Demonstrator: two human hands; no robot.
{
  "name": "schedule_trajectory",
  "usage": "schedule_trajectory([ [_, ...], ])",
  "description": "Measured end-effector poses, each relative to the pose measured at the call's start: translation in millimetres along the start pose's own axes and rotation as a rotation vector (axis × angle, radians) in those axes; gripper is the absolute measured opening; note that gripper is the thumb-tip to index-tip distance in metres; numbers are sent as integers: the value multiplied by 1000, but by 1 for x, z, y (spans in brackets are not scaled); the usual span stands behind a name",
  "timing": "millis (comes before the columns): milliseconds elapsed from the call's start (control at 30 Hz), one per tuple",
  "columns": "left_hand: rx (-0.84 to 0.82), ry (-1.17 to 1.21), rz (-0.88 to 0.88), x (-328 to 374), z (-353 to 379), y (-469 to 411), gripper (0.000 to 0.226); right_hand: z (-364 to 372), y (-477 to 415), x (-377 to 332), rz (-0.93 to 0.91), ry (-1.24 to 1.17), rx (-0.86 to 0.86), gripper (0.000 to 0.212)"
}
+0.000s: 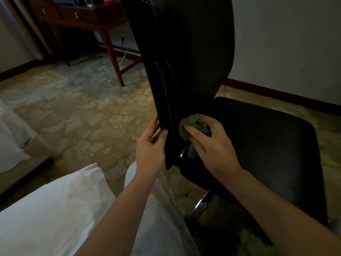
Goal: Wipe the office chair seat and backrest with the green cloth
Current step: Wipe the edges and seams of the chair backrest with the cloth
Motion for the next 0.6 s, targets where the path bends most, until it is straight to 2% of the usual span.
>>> schedule_trajectory([
  [200, -23, 8, 7, 0, 1, 0, 51, -3, -10, -4, 0, 1, 84, 34],
  [333, -9, 10, 15, -1, 0, -2, 51, 5, -3, 0, -16, 9, 96, 24],
  [467, -15, 1, 21, 2, -1, -3, 51, 35, 28, 7, 13, 44, -41, 15],
  [533, -22, -6, 24, 3, -1, -4, 50, 55, 49, 16, 73, 69, -160, 20],
  [600, -25, -13, 29, 3, -1, -3, 50, 60, 64, 21, 119, 55, -206, 27],
])
Point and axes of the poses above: each hand's wrist, its own y-axis away from the middle knuckle, its own z-axis out of the palm, x = y × z, the point moved 8 cm from there along -y, towards the middle knuckle, and after that the axes turned 11 degrees about -z, right-handed, at the moved point
